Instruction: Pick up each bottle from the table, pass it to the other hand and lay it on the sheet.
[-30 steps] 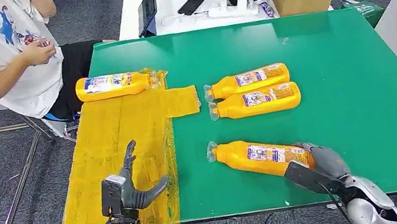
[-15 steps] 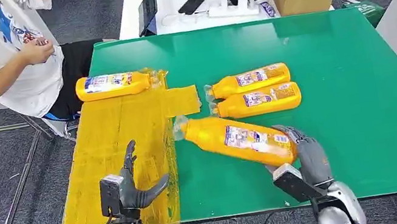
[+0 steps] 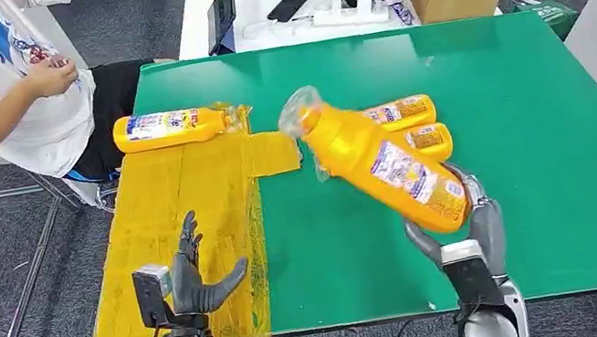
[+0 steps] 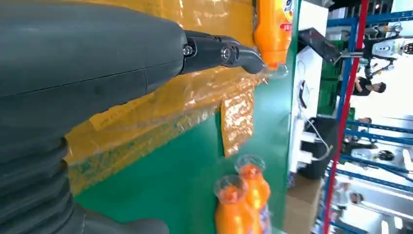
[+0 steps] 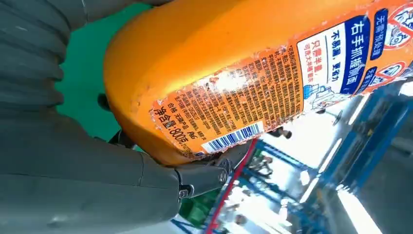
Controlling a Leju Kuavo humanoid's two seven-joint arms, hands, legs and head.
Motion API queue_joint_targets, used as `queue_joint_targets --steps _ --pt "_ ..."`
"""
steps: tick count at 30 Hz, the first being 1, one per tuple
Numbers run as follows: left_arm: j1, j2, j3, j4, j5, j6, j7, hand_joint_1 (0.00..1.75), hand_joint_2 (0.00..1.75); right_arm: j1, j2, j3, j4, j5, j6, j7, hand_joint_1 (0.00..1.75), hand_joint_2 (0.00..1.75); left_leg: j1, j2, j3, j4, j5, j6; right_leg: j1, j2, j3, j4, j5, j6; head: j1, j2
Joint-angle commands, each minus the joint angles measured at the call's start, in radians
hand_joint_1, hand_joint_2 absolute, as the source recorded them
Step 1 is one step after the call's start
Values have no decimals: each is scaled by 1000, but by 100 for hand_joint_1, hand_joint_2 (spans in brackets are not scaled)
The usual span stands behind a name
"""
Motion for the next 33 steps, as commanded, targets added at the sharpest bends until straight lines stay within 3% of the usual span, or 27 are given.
queue_joint_targets --steps 1,12,15,26,33 --pt "65 6 -36 -125 226 -229 94 0 175 -12 56 -74 101 -41 74 -12 175 175 1 1 4 0 -2 -1 1 0 4 -1 -1 -1 0 0" --pt "111 33 -181 -225 510 -490 184 0 175 -30 87 49 328 -37 189 -88 175 175 1 2 4 -1 -2 -1 2 1 5 -2 0 -2 0 0" --pt "101 37 -221 -217 509 -491 184 0 175 -51 96 110 393 -25 188 -96 175 175 1 2 3 -1 -1 -1 1 1 3 -2 0 -1 0 0" --pt "100 39 -219 -216 511 -492 182 0 175 -54 91 108 392 -25 188 -96 175 175 0 2 3 -1 -1 -1 1 1 3 -1 0 -1 0 0" --pt "65 42 -276 -152 460 -467 176 0 175 -117 130 266 518 -40 223 -96 175 175 1 3 4 -1 -1 -1 1 2 4 -1 0 -2 0 0"
